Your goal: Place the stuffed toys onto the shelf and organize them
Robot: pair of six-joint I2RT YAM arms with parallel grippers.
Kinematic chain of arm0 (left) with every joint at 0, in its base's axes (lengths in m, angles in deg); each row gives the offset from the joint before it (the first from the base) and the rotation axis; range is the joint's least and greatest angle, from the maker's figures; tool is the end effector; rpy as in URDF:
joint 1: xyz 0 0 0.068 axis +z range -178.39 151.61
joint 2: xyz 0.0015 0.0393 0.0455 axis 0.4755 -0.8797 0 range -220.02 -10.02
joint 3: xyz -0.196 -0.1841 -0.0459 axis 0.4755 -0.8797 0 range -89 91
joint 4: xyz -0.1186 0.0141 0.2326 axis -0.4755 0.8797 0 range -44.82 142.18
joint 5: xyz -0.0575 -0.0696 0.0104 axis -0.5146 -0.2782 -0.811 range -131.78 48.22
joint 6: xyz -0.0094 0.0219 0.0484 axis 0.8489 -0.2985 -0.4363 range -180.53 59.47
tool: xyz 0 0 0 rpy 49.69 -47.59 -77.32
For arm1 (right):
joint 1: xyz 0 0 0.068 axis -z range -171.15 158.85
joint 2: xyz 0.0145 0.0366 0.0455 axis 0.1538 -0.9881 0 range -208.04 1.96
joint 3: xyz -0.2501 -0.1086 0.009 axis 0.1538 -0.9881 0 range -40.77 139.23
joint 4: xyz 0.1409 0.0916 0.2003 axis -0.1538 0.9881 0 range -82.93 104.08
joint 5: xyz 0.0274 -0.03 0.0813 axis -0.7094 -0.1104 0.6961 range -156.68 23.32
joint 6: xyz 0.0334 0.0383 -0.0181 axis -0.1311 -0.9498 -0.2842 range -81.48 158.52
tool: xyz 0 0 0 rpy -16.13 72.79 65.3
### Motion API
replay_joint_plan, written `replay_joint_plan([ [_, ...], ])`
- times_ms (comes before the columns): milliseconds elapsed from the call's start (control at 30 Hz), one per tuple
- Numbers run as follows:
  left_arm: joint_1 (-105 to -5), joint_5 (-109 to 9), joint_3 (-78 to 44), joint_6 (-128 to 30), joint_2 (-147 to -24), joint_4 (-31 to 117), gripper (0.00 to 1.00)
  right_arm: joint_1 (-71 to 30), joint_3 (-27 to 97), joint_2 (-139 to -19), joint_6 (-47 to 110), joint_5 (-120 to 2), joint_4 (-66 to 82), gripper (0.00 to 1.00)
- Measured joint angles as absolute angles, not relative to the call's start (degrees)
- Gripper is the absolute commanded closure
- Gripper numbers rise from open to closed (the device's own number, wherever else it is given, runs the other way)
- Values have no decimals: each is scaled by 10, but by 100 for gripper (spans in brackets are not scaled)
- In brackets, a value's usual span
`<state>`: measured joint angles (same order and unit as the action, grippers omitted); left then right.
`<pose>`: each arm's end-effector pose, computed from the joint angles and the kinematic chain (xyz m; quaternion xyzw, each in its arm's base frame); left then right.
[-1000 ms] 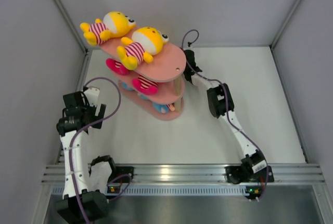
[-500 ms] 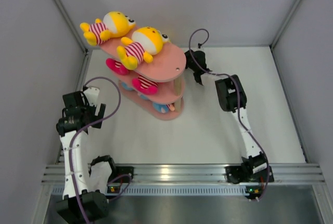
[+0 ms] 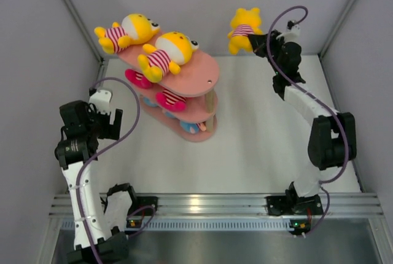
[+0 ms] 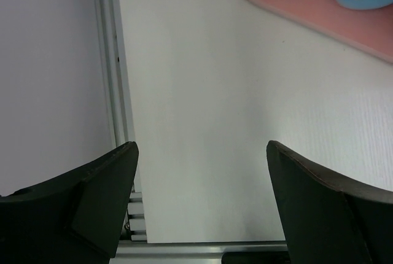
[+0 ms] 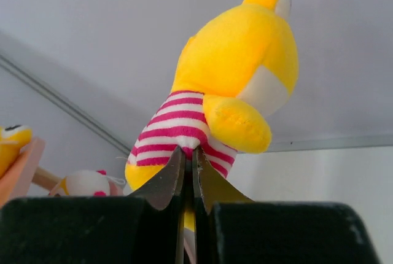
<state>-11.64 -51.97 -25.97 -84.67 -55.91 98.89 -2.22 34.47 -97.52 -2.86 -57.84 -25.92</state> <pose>0.1362 0.0344 0.3676 0.0972 0.8853 0.0821 0.4473 0.4105 0.0860 0.3446 0.1133 0.6418 0.3794 0.6567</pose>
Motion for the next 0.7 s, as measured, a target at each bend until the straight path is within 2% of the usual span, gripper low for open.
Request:
replay_joint_plan([
  [267, -116, -593, -206, -845, -499, 1047, 6, -66, 305, -746, 183, -600, -105, 100],
  [433, -116, -653, -158, -841, -458, 1084, 2, -151, 306, -612, 287, -615, 23, 100],
  [700, -116, -745, -44, -813, -415, 1107, 2, -337, 313, -481, 355, -609, 130, 100],
])
